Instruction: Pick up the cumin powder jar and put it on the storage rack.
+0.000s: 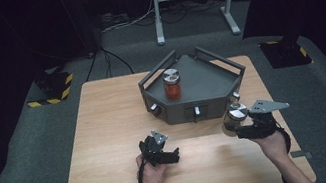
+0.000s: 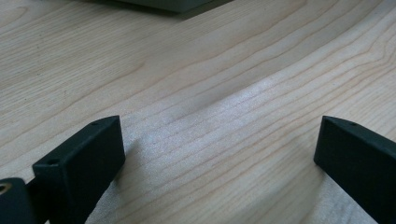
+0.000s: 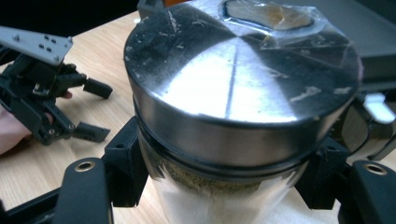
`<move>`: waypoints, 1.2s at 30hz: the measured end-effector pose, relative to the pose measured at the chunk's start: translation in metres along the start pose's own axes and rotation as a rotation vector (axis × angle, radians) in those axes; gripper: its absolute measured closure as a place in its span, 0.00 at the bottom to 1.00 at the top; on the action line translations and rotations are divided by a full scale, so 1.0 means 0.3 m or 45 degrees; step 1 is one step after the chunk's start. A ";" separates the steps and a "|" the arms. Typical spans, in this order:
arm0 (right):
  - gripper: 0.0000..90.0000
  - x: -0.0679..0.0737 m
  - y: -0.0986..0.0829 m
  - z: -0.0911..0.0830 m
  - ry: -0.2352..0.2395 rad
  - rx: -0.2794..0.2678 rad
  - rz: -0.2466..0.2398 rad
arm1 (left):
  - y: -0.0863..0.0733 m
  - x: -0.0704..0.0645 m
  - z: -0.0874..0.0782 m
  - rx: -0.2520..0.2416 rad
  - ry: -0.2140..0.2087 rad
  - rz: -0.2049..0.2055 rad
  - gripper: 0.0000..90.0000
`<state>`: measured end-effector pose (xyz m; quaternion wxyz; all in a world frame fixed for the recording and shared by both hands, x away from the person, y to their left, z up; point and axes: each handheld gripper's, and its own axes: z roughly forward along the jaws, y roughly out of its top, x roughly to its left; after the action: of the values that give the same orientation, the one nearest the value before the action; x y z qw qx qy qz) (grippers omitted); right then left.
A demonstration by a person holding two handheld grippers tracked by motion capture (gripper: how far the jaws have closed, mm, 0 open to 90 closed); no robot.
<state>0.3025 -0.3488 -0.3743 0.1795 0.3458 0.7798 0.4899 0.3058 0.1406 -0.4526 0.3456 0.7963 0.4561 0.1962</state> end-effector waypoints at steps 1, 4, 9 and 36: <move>0.35 -0.004 0.006 0.000 0.000 -0.004 0.000 | 0.000 0.000 0.000 0.000 0.000 0.000 0.02; 0.35 -0.012 0.029 -0.001 -0.008 -0.010 0.000 | 0.000 0.000 0.000 0.000 0.000 0.000 0.02; 0.35 -0.028 0.067 0.003 -0.012 -0.022 0.015 | 0.000 0.000 0.000 0.000 0.000 0.000 0.02; 0.35 -0.057 0.231 0.057 -0.031 -0.035 -0.019 | -0.001 -0.001 0.000 -0.001 0.002 -0.002 0.02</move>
<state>0.3503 -0.3305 -0.3216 0.1975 0.3433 0.7734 0.4950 0.3054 0.1405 -0.4526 0.3457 0.7956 0.4569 0.1967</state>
